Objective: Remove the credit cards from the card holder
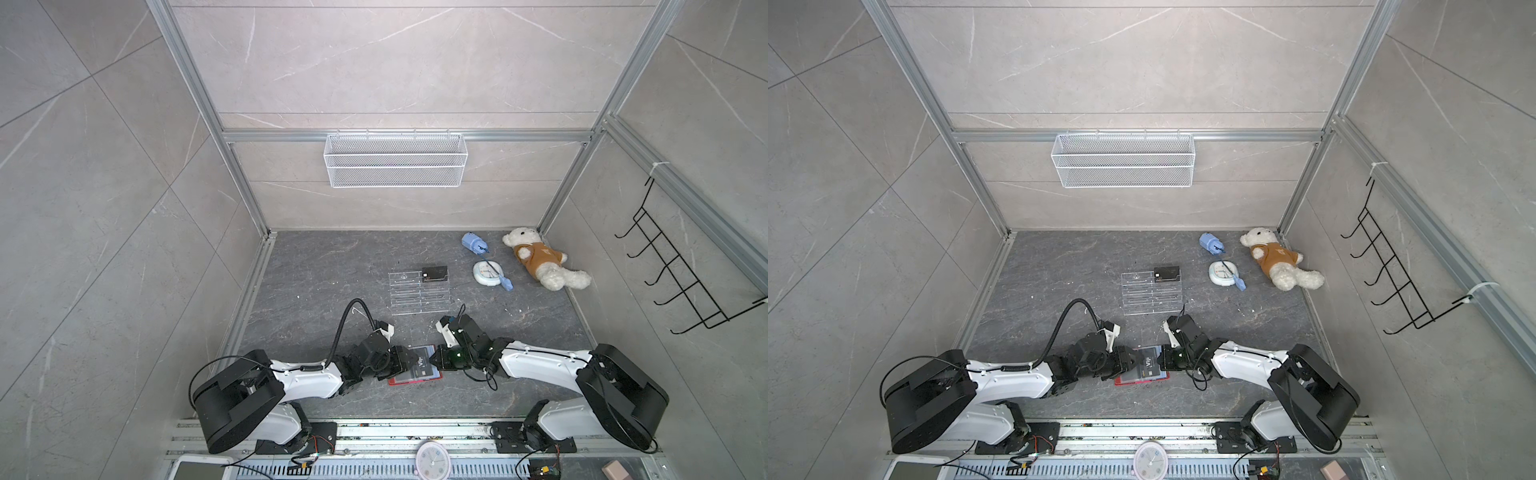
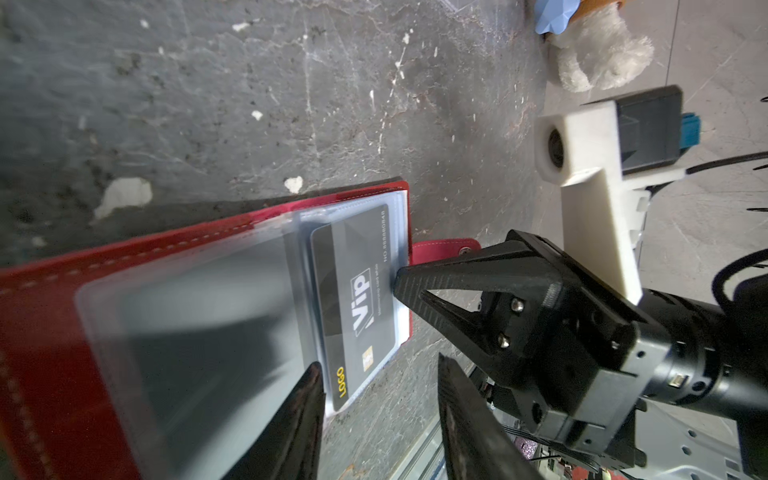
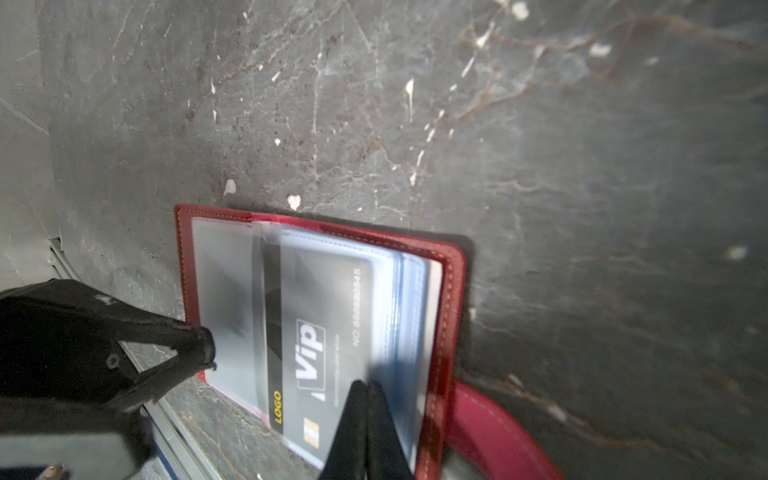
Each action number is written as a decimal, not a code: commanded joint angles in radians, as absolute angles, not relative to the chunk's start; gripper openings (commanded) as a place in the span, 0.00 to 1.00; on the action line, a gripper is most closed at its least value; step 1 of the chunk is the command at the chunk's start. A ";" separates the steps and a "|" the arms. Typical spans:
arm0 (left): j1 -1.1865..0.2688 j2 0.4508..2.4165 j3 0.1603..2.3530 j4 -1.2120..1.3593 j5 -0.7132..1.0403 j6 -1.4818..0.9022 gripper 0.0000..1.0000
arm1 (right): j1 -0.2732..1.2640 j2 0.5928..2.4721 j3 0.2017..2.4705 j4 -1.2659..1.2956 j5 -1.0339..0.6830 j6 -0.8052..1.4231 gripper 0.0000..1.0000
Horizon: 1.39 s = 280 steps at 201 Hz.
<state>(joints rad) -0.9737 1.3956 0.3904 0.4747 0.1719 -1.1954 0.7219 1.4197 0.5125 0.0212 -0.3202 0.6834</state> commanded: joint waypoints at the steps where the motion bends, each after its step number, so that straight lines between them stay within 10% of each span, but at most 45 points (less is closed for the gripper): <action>1: -0.977 1.417 0.383 0.547 0.187 -1.218 0.47 | 0.719 1.448 0.500 0.052 -0.330 0.673 0.06; 280: -0.978 1.675 0.239 1.085 0.109 -1.304 0.00 | 0.718 1.450 0.439 0.091 -0.367 0.675 0.05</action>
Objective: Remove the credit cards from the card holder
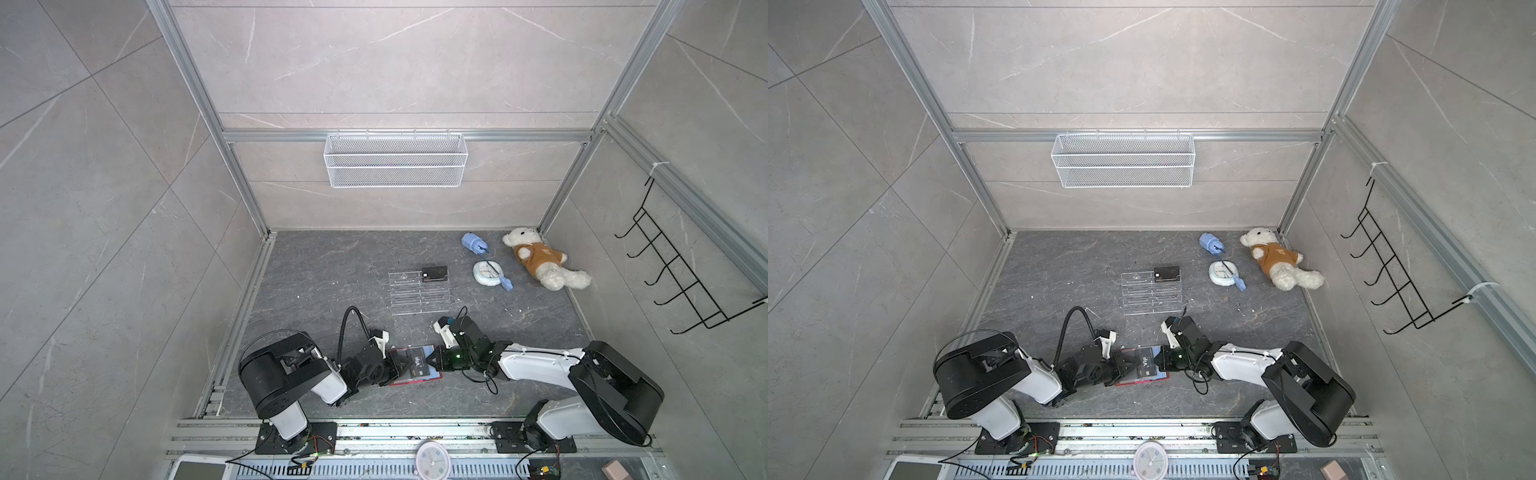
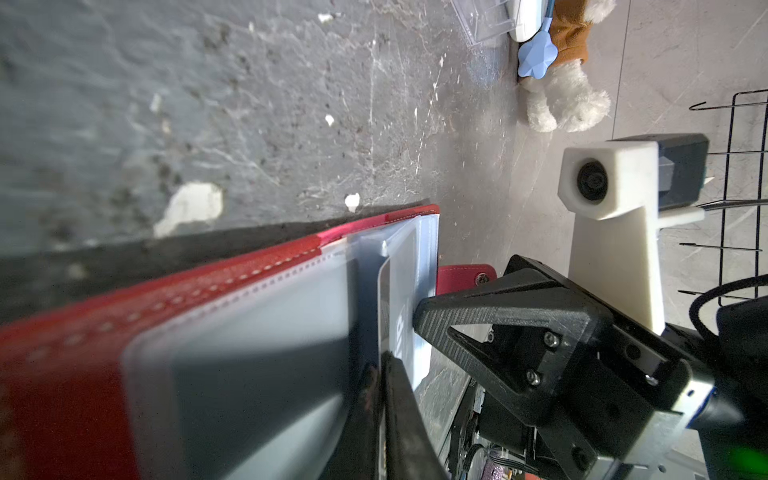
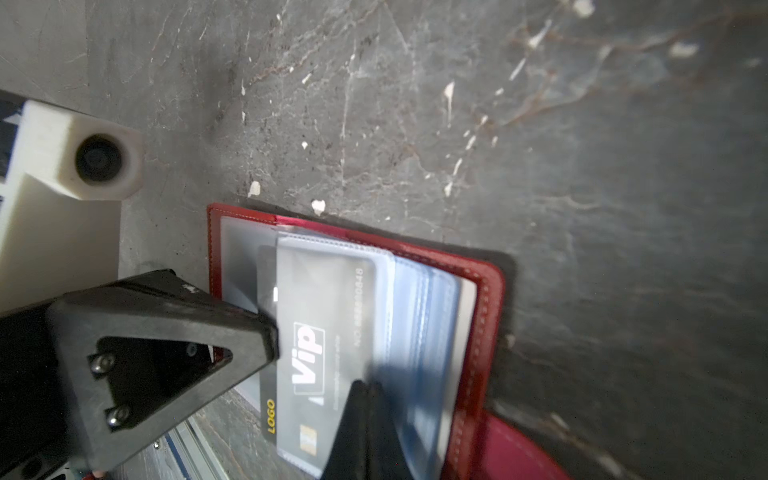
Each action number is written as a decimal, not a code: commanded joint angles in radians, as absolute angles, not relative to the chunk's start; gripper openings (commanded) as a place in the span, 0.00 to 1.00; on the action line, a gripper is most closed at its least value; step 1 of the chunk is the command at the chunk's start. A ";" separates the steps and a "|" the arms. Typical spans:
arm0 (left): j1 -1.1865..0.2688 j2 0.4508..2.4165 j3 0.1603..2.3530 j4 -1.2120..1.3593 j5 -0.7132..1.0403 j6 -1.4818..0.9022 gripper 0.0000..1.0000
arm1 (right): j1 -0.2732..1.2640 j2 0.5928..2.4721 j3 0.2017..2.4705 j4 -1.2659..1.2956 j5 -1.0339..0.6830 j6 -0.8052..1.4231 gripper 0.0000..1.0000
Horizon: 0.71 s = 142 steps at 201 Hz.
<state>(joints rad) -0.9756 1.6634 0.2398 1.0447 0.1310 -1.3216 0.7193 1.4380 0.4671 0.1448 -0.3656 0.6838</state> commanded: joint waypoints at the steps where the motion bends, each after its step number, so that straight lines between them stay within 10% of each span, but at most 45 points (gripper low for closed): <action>1: -0.978 1.675 0.238 1.086 0.109 -1.304 0.00 | 0.719 1.451 0.440 0.091 -0.367 0.675 0.05; 142: -0.977 1.570 0.184 1.042 0.085 -1.267 0.00 | 0.719 1.440 0.436 0.075 -0.364 0.666 0.04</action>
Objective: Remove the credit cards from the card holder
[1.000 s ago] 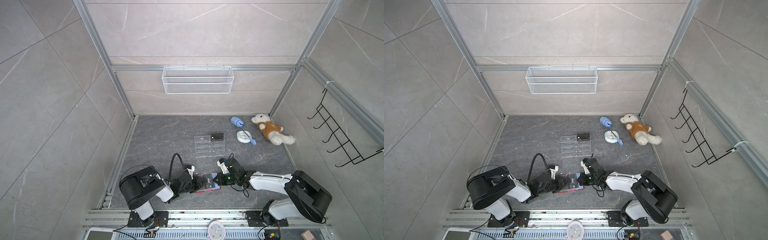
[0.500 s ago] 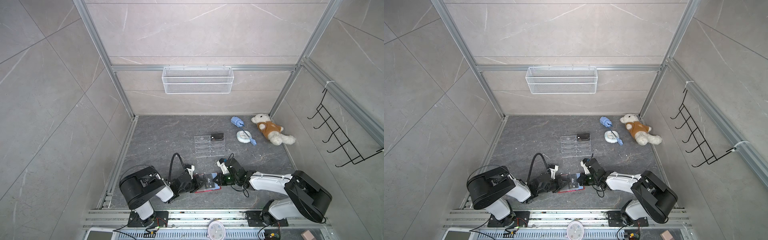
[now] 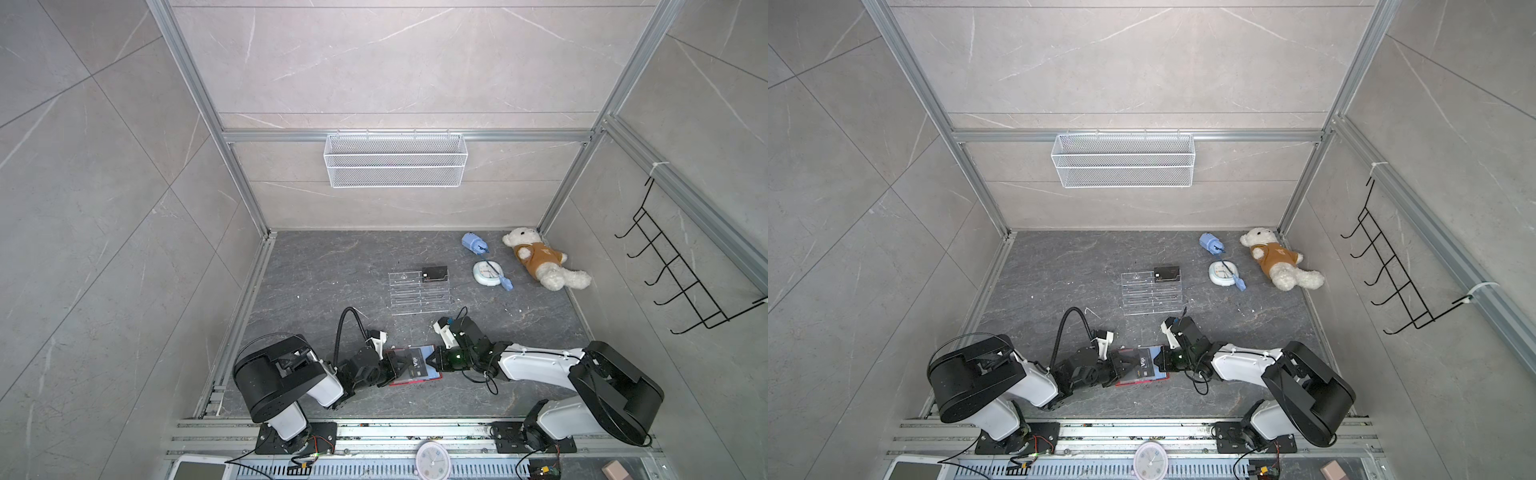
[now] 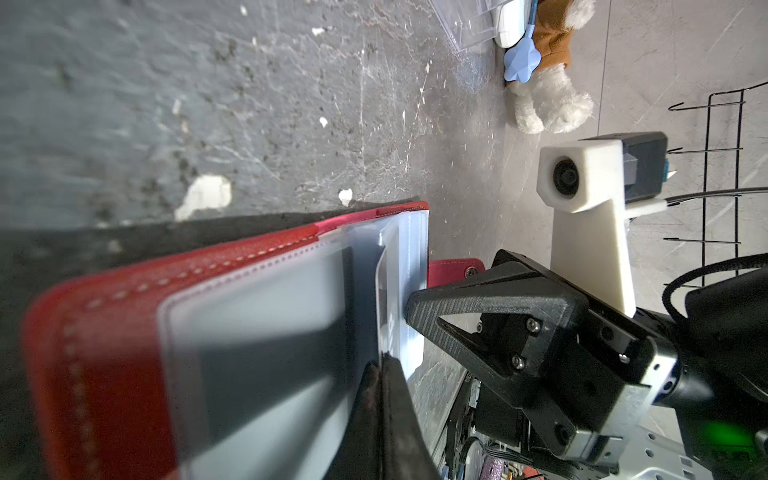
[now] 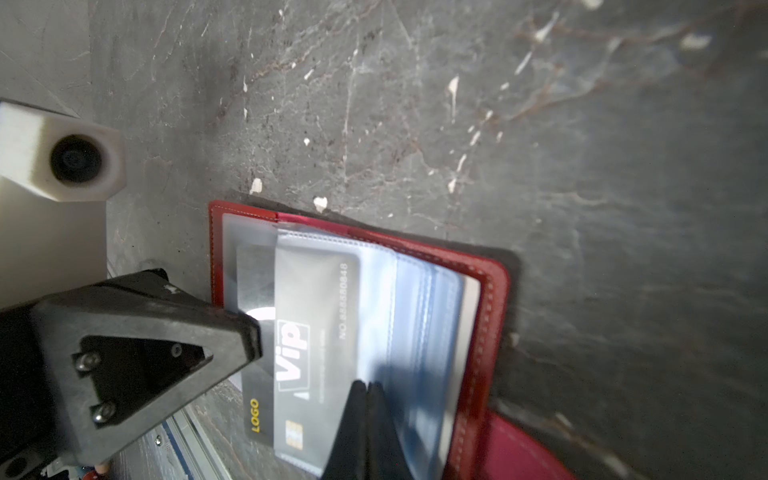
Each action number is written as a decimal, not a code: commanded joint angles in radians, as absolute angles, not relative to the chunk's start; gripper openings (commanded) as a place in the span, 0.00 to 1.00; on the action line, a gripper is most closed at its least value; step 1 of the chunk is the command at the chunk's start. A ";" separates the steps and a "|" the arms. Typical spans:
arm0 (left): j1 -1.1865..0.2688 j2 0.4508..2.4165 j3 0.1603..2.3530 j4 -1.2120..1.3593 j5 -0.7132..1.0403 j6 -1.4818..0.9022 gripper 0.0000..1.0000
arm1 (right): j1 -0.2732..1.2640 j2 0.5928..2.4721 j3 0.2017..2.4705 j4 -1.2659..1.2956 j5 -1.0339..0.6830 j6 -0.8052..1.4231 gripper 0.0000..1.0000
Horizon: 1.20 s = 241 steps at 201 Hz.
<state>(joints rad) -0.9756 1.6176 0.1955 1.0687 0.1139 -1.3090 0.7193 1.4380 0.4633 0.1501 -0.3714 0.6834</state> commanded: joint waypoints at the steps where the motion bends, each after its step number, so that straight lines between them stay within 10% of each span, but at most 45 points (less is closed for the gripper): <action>1: -0.977 1.568 0.183 1.039 0.085 -1.266 0.00 | 0.719 1.440 0.435 0.075 -0.364 0.666 0.04; 84: -0.978 1.284 0.236 0.657 0.056 -1.097 0.00 | 0.719 1.351 0.469 -0.007 -0.335 0.639 0.08; 241: -0.962 0.942 0.744 -0.298 0.010 -0.401 0.00 | 0.718 0.826 0.668 -0.360 -0.068 0.389 0.99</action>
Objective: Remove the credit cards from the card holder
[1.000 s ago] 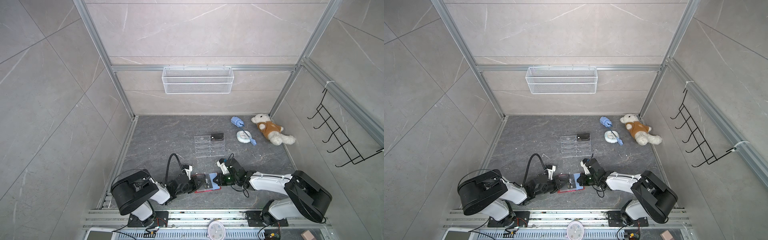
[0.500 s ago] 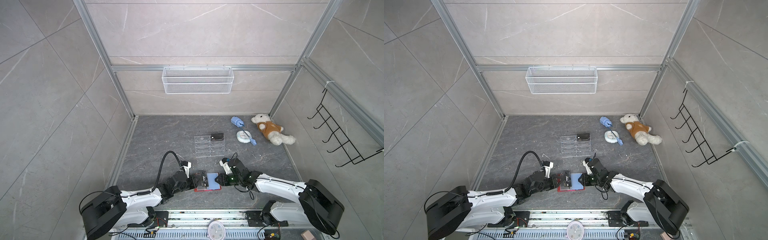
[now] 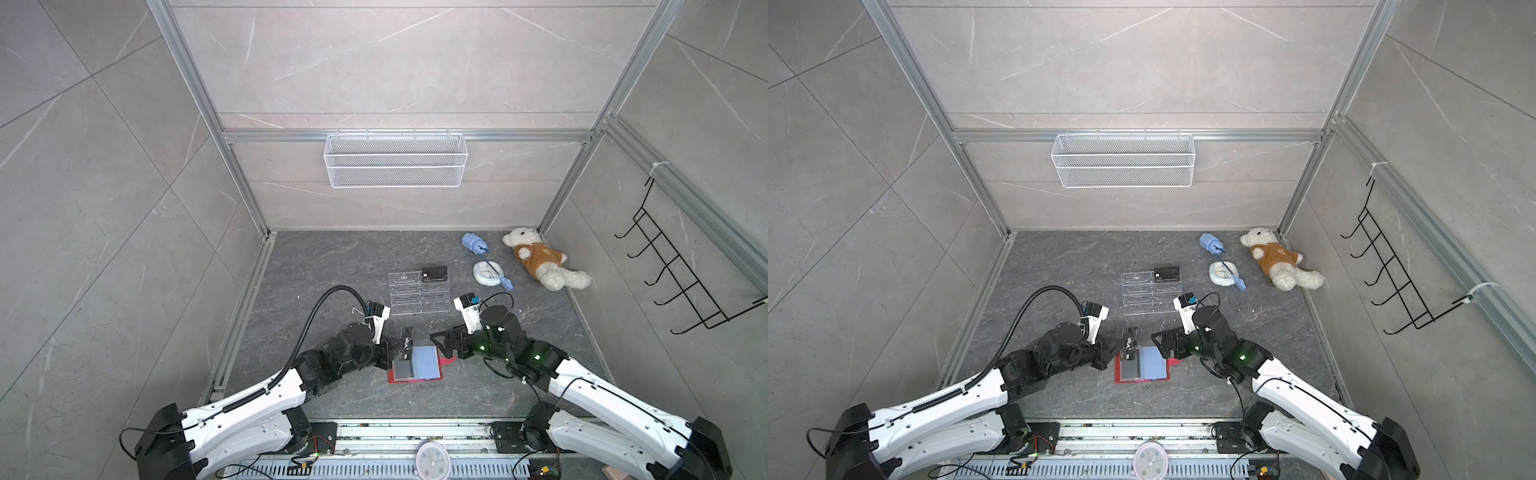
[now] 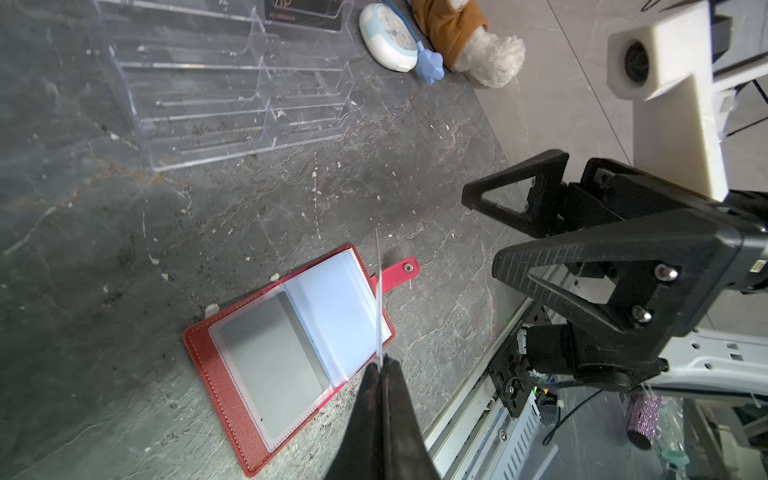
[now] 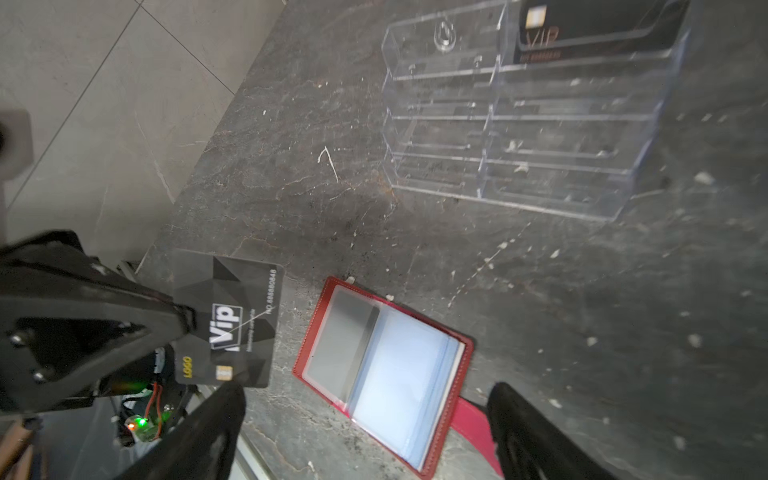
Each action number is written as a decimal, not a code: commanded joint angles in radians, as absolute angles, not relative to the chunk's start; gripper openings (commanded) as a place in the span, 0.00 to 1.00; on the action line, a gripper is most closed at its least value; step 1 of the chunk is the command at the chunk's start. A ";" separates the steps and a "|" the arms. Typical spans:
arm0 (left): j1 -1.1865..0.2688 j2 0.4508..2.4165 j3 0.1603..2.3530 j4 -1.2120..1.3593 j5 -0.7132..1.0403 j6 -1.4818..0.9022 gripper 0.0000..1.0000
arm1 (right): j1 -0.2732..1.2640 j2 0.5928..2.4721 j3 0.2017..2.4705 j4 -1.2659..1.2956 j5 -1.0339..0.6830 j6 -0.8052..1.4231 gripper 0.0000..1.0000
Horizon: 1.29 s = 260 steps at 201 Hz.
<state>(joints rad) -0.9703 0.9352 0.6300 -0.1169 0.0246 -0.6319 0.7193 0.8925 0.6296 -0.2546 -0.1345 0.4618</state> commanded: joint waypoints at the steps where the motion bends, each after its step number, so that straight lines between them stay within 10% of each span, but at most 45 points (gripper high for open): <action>1: -0.962 0.943 0.749 -0.302 0.011 -0.392 0.00 | 0.717 0.823 0.669 -0.363 -0.067 0.387 0.99; 260: -0.631 1.630 1.629 -0.840 0.301 0.711 0.00 | 0.718 0.621 0.765 -0.595 -0.047 0.282 1.00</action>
